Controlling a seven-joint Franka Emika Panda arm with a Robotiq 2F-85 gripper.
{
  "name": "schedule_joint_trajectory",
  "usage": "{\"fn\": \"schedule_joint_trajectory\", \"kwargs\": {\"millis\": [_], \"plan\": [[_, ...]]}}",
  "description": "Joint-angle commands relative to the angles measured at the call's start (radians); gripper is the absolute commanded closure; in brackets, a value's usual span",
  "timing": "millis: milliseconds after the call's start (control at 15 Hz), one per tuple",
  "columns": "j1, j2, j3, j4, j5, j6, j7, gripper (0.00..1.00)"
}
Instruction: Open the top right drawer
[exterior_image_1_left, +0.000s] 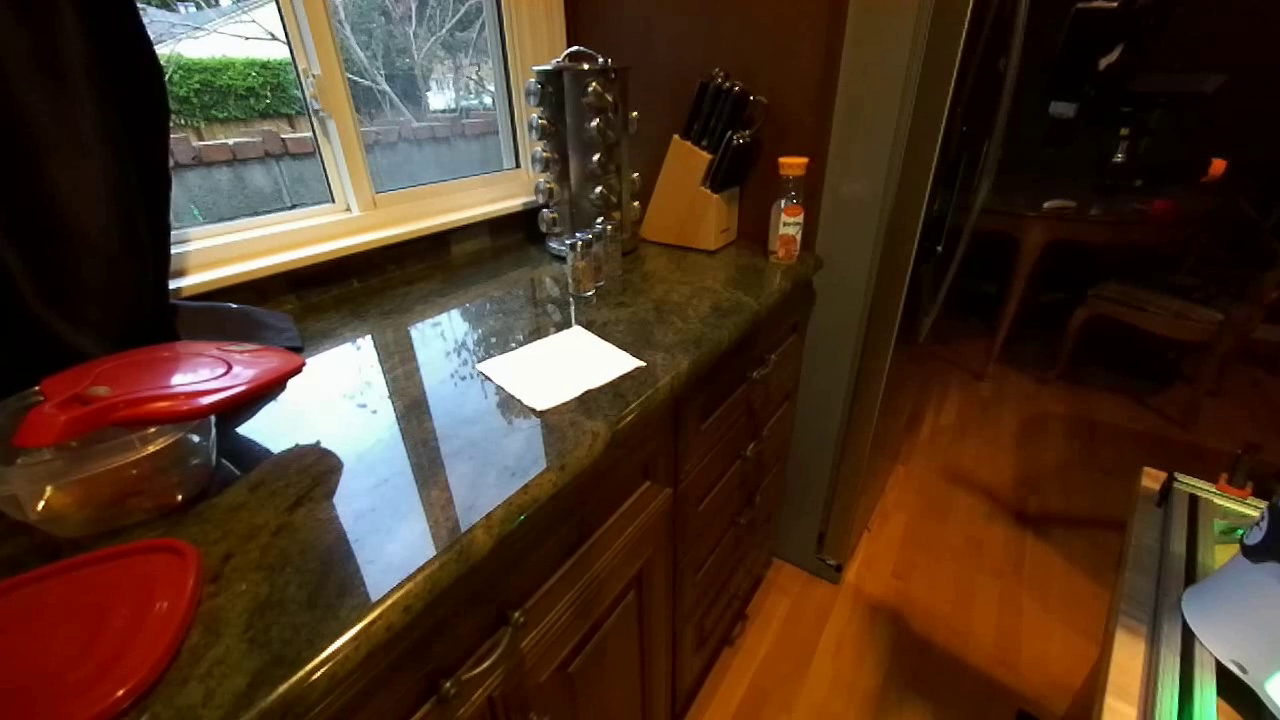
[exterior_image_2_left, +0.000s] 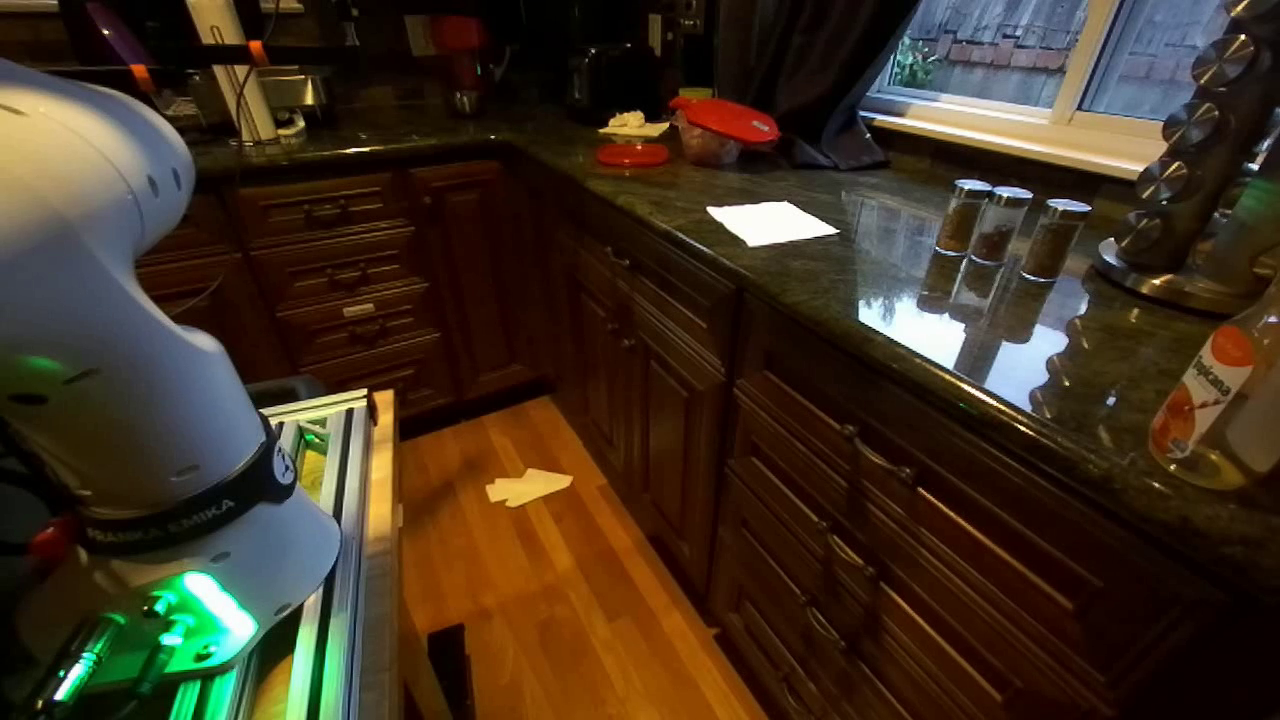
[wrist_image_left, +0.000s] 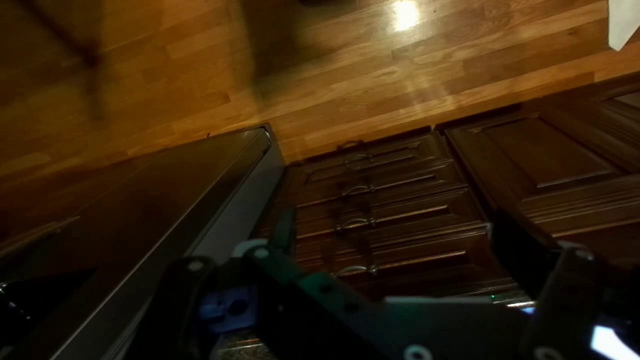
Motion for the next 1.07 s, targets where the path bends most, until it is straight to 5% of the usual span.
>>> {"fn": "schedule_joint_trajectory", "kwargs": {"millis": [0, 400, 1000], "plan": [[-0.01, 0.033, 0.002, 0.004, 0.012, 0.057, 0.069, 0.0], [-0.047, 0.189, 0.029, -0.049, 0.18, 0.372, 0.335, 0.0], [-0.134, 0.526, -0.005, -0.184, 0.298, 0.937, 0.56, 0.0]]}}
